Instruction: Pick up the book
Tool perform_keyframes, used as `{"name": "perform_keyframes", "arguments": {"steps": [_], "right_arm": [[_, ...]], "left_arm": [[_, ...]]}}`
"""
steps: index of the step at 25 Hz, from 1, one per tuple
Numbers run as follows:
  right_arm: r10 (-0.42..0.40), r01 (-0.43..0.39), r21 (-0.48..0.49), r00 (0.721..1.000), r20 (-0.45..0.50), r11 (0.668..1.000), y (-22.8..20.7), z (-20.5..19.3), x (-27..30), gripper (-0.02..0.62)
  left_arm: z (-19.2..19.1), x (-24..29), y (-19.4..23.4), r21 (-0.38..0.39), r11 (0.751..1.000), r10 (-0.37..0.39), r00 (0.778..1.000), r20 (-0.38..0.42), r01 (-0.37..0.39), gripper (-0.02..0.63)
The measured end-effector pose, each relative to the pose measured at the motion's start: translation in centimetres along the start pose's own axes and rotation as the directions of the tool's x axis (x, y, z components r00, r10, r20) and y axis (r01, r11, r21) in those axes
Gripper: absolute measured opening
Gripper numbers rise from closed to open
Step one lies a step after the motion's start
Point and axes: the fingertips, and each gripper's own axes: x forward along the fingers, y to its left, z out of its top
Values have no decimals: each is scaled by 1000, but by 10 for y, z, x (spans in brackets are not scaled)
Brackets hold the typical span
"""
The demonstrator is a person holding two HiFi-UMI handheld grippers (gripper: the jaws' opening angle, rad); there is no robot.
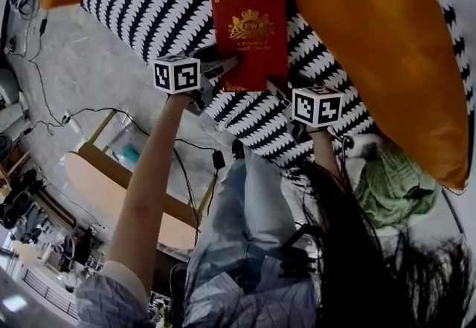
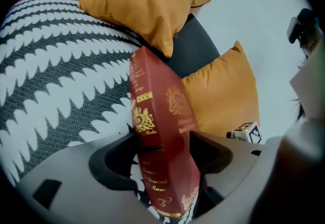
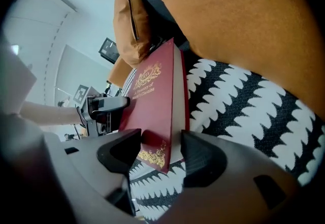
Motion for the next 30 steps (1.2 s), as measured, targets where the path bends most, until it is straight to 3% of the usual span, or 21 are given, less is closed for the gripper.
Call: {"name": "perform_keyframes", "arguments": {"steps": [10,18,23,30], "right_arm": [[-31,33,-98,999,22,995,11,-15,-27,247],[-93,96,-180,995,23,979,30,-34,-80,244],[-79,90,-225,995,59,970,65,-32,-99,244],[-73,109,-290,988,133,951,137,-16,-138,241]], "left_arm": [[-22,-10,-20,41,999,5,1000,16,-5,319],[-34,-31,-82,144,990,2,999,42,-8,318],[-31,-68,-101,136,991,4,993,117,-20,316],[-13,-140,-137,120,993,-29,964,263,-3,314]]}}
